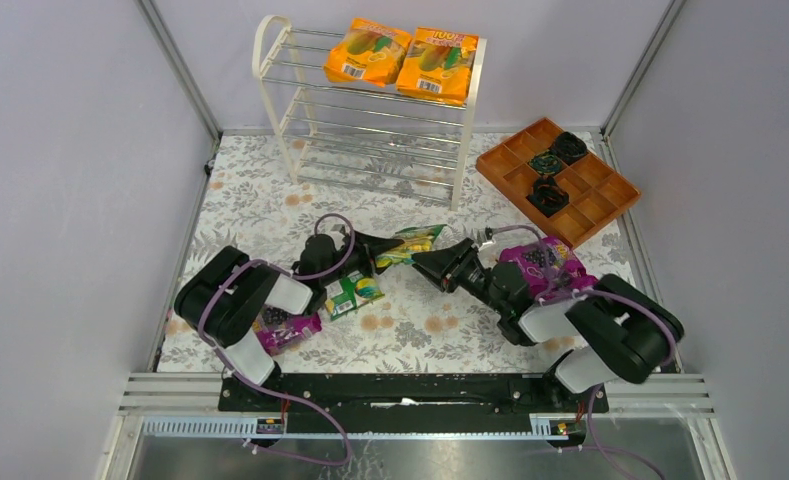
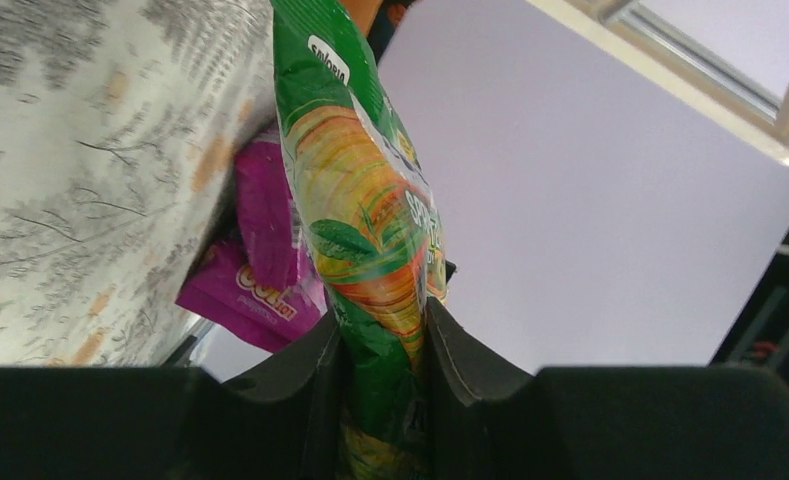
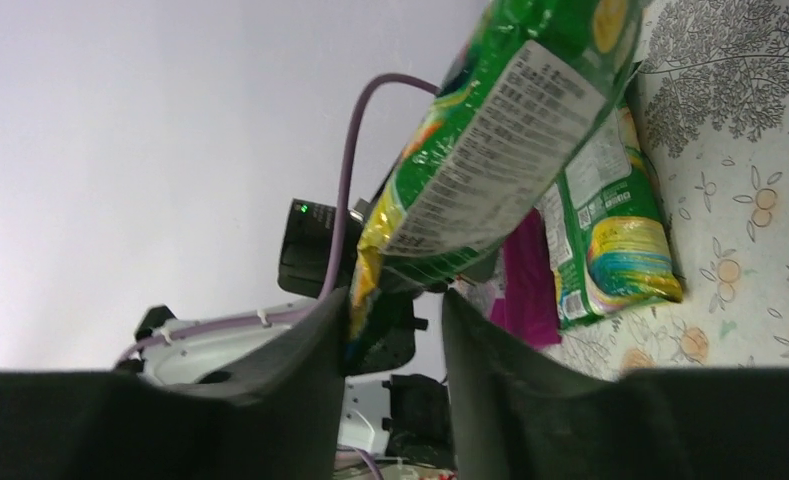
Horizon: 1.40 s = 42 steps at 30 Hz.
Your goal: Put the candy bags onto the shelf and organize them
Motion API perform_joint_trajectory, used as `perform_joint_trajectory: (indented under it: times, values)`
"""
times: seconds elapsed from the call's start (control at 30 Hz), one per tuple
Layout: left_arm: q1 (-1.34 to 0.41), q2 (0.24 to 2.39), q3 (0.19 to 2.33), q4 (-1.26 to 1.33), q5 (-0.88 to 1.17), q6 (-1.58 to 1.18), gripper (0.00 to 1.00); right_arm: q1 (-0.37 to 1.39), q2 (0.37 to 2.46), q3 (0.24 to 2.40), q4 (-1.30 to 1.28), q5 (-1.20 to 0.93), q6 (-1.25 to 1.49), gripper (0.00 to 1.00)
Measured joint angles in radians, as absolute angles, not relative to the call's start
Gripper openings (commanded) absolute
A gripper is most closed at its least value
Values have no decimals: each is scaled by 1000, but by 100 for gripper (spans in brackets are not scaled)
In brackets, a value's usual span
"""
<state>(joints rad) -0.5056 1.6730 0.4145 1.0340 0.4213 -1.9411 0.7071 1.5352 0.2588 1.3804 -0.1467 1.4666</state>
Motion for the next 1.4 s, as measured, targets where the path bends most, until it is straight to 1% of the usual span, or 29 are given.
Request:
perform_joint_trajectory:
  times: [0.1, 0.17, 0.23, 0.3, 0.33, 0.43, 0.57, 0.67, 0.73, 0.83, 1.1, 1.2, 1.3, 1.4]
  values:
    - [-506, 1673, 415, 1088, 442, -1916, 24, 710, 1430, 247, 1267, -147, 1416, 73]
    - [-502, 1673, 415, 1117, 461, -1888, 23, 711, 1332, 251, 1139, -142, 1361, 79]
    - [-492, 1667, 415, 1135, 483, -1854, 23, 712, 1200, 288, 914, -122, 1263, 86]
    - [-471, 1645, 415, 1134, 506, -1809, 23, 714, 1085, 356, 682, -80, 1156, 97]
    - [-459, 1628, 415, 1129, 516, -1784, 23, 714, 1029, 391, 580, -52, 1105, 99]
    - [-420, 1523, 427, 1041, 541, -1651, 23, 714, 851, 489, 321, 49, 963, 100]
    - [-406, 1369, 551, 783, 537, -1397, 24, 714, 665, 576, 64, 178, 824, 100]
    - [-406, 1283, 658, 644, 494, -1209, 23, 714, 593, 598, -57, 241, 764, 100]
    - [-400, 1269, 709, 608, 472, -1138, 22, 714, 580, 599, -112, 258, 739, 100]
    - [-365, 1318, 770, 620, 462, -1108, 22, 714, 584, 599, -165, 272, 714, 100]
    - [-293, 1637, 900, 738, 456, -1158, 22, 714, 557, 599, -227, 273, 691, 100]
    - [-284, 1706, 943, 787, 462, -1174, 23, 714, 516, 599, -256, 285, 686, 100]
    - [-280, 1748, 993, 821, 464, -1182, 20, 714, 473, 599, -278, 304, 684, 100]
    - [-280, 1800, 1054, 870, 469, -1202, 20, 714, 441, 599, -294, 321, 679, 100]
